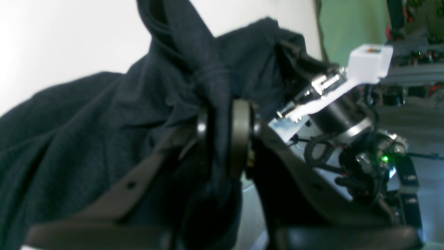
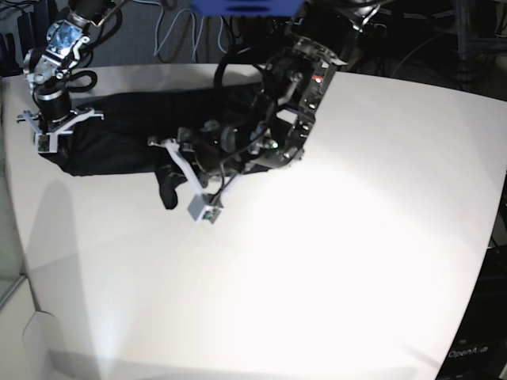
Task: Fold the T-shirt properly
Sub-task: 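Carry the folded end with the left gripper toward the strip middle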
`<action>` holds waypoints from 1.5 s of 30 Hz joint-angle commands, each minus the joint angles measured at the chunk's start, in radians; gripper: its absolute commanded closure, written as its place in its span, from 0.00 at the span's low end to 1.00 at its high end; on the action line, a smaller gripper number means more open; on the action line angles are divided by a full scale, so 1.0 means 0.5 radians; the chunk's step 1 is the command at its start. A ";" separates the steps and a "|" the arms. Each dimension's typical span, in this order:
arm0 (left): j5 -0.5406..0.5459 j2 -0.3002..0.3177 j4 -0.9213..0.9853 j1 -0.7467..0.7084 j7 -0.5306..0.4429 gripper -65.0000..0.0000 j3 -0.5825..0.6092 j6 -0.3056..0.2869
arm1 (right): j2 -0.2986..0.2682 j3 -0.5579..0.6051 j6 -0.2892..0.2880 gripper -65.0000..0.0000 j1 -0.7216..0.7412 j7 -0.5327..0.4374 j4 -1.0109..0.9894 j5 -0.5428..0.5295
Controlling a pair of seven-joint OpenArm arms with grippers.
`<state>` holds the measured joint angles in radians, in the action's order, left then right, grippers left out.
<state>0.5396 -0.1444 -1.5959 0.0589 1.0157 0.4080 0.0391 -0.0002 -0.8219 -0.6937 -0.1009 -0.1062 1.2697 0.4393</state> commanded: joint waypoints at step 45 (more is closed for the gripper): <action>-0.252 -0.025 -0.063 0.068 -0.032 1.00 0.370 0.832 | -0.001 -0.003 -0.009 1.00 -0.042 0.202 -0.009 0.139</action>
<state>0.4042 -0.1394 -1.6096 0.0769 1.0115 0.5896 0.4603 -0.0002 -0.8219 -0.6922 -0.1062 -0.1089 1.2716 0.4389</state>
